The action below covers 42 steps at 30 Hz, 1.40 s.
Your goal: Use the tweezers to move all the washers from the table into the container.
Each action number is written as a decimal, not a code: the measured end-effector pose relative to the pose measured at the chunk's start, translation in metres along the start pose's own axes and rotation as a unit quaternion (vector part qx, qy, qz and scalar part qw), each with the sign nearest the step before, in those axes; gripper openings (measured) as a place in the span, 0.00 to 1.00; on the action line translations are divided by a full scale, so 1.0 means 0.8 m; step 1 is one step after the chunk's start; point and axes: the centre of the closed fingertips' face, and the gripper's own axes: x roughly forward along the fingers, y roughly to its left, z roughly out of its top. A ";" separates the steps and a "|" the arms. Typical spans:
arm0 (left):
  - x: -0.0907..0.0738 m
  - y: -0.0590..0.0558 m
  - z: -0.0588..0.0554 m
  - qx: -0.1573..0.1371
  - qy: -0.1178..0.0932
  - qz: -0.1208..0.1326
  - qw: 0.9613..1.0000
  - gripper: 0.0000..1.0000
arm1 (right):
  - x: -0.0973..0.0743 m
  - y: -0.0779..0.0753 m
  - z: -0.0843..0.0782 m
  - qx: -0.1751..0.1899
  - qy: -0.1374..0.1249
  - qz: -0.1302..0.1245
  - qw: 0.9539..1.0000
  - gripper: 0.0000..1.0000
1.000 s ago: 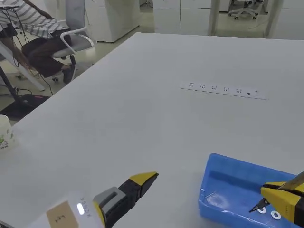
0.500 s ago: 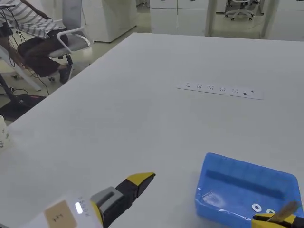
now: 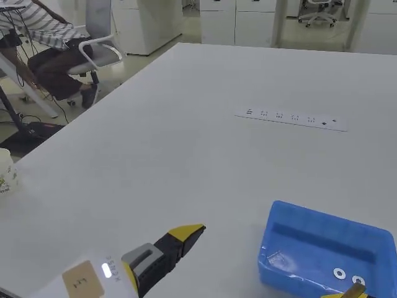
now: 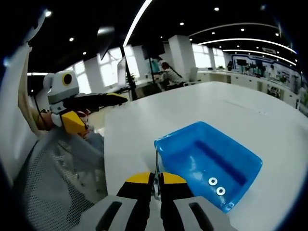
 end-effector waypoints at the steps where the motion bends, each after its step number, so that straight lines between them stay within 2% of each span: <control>1: 0.000 0.000 0.000 0.001 0.000 0.000 1.000 0.77 | 0.001 0.000 -0.001 -0.006 0.002 -0.002 1.000 0.03; 8: 0.000 0.000 0.001 0.001 -0.001 -0.001 1.000 0.77 | 0.002 0.006 -0.002 -0.027 0.008 0.005 1.000 0.03; 16: 0.000 -0.001 0.001 0.002 0.000 -0.002 1.000 0.77 | -0.001 0.006 -0.004 -0.006 0.004 0.007 1.000 0.03; 24: 0.001 -0.001 0.000 0.003 0.002 -0.003 1.000 0.76 | 0.001 0.012 -0.005 -0.024 0.011 0.011 1.000 0.03; 27: 0.001 -0.001 -0.001 0.004 0.003 -0.003 1.000 0.76 | 0.002 0.016 -0.006 -0.043 0.016 0.010 0.999 0.03; 31: 0.001 -0.001 0.000 0.004 0.001 -0.003 1.000 0.76 | 0.003 0.026 -0.010 -0.103 0.028 0.023 0.994 0.03; 35: 0.001 -0.002 -0.001 0.005 0.002 -0.004 1.000 0.76 | 0.001 0.028 -0.012 -0.130 0.032 0.025 0.991 0.02; 39: 0.001 -0.002 -0.001 0.005 0.001 -0.005 1.000 0.76 | 0.002 0.029 -0.012 -0.162 0.048 0.022 0.985 0.02; 42: 0.001 -0.001 0.000 0.006 -0.001 -0.003 1.000 0.76 | -0.001 0.036 -0.003 -0.172 0.045 0.021 0.984 0.02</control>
